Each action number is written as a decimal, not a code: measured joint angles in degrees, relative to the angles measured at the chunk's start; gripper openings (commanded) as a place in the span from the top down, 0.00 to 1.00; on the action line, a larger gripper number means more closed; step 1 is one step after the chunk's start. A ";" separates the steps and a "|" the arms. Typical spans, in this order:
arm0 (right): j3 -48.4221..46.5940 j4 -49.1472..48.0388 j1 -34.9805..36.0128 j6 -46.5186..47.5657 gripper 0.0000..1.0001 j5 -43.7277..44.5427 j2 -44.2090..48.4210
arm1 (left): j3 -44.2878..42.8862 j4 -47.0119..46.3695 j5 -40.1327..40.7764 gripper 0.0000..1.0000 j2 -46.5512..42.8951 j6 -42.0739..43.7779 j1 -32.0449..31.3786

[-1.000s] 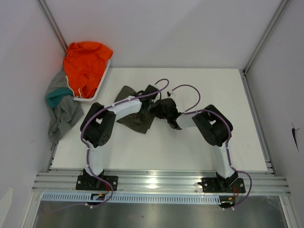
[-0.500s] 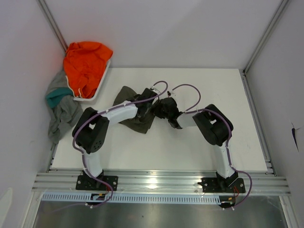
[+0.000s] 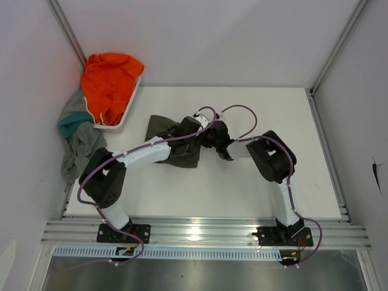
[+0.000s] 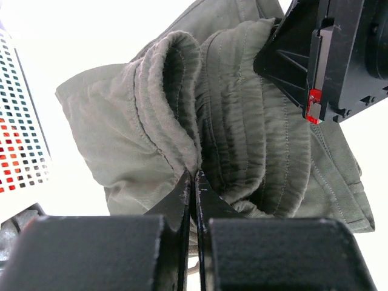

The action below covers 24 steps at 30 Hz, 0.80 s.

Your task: Fold and stack the shorts

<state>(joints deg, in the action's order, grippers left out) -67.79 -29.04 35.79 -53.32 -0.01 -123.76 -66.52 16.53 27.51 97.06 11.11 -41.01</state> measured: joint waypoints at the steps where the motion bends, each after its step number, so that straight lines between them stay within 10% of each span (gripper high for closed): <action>1: -0.07 -0.02 -0.04 -0.07 0.98 -0.28 -0.11 | 0.00 -0.07 0.00 1.00 0.00 0.00 -0.02; 24: -1.14 -2.99 -1.18 -2.36 0.86 -3.65 -2.34 | -3.78 -4.42 -2.21 0.97 5.20 0.33 -6.73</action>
<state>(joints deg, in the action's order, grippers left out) -68.93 -32.03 34.61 -55.68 -3.66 -126.10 -70.30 12.12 25.30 102.26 11.44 -47.75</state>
